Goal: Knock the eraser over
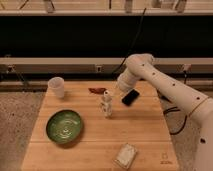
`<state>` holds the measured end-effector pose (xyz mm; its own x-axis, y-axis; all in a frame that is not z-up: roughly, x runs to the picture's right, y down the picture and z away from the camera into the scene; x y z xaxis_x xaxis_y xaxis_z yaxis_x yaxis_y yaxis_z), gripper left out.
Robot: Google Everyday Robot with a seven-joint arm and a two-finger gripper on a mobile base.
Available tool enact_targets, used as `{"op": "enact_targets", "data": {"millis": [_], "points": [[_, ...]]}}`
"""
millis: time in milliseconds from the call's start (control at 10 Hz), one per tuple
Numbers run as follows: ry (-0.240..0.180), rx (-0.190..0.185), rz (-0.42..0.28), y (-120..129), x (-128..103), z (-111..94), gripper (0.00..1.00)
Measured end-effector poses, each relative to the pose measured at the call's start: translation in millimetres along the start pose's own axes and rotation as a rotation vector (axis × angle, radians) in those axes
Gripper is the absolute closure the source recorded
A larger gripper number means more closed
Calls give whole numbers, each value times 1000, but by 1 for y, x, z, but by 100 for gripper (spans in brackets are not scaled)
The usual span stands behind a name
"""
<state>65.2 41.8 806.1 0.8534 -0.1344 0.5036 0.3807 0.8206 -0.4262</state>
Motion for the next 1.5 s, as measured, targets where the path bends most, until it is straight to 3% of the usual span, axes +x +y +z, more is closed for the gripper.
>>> {"op": "enact_targets", "data": {"millis": [1100,1400,1500], "points": [[-130,-60,-191,2,-96,16,97],[-176,-57,-225,6,-104,15,96],[-211,-42,-239,11,-104,11,91]]}}
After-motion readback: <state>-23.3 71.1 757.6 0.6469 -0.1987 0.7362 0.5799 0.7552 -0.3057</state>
